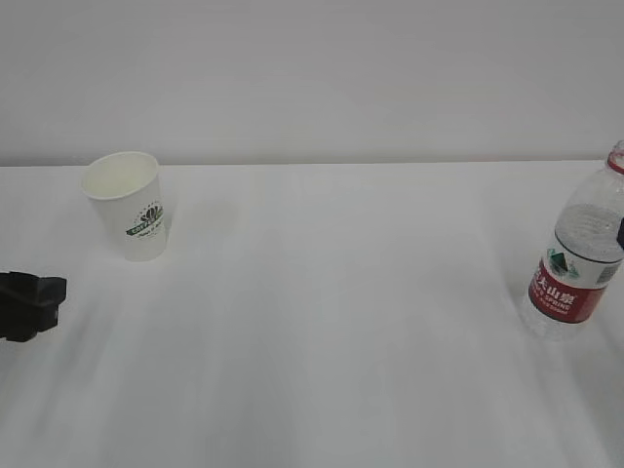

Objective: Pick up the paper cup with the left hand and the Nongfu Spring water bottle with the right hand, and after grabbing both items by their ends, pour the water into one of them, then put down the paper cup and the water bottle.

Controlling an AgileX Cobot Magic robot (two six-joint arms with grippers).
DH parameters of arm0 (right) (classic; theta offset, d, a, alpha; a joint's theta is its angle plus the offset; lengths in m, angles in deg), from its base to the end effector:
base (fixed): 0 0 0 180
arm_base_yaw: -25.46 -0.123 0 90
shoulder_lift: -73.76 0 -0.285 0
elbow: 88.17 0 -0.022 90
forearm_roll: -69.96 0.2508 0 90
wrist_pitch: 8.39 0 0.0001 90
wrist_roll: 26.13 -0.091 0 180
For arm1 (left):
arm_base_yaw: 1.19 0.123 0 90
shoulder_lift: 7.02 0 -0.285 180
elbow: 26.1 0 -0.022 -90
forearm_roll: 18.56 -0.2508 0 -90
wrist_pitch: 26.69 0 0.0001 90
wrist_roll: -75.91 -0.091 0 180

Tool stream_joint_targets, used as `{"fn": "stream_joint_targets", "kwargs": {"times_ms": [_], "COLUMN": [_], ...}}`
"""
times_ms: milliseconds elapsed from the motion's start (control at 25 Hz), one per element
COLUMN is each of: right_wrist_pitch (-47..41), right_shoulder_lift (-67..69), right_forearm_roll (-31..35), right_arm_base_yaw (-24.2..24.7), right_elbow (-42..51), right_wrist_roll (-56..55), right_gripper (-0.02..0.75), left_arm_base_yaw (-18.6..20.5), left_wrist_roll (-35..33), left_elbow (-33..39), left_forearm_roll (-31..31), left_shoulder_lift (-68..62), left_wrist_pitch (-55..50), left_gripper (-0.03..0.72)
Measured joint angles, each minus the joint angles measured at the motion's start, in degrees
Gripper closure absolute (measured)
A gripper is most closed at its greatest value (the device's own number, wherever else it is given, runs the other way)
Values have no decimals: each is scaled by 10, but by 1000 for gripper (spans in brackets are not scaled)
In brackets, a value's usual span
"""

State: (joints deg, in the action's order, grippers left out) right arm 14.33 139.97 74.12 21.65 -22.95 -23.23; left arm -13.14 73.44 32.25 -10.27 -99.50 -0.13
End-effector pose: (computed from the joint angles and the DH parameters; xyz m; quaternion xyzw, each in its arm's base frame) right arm 0.1735 0.0090 0.2050 -0.0122 0.8128 0.0127 0.5823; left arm 0.2248 -0.0416 0.1479 0.0390 0.8838 -0.0402 0.4644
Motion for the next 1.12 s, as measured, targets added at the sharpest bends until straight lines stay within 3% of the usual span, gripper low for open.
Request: {"fn": "stream_joint_targets", "kwargs": {"times_ms": [520, 720, 1120], "right_wrist_pitch": [72, 105, 159], "right_shoulder_lift": [0, 0, 50], "right_forearm_roll": [-7, -15, -45], "right_arm_base_yaw": [0, 0, 0], "right_elbow": [85, 119, 123], "right_wrist_roll": [-36, -43, -53], "right_gripper": [151, 151, 150], "left_arm_base_yaw": [0, 0, 0], "left_wrist_roll": [89, 97, 98], "left_elbow": [180, 185, 186], "left_forearm_roll": [-56, -105, -116], "left_shoulder_lift": [-28, -50, -52], "left_wrist_pitch": [317, 327, 388], "left_gripper": [295, 297, 297]}}
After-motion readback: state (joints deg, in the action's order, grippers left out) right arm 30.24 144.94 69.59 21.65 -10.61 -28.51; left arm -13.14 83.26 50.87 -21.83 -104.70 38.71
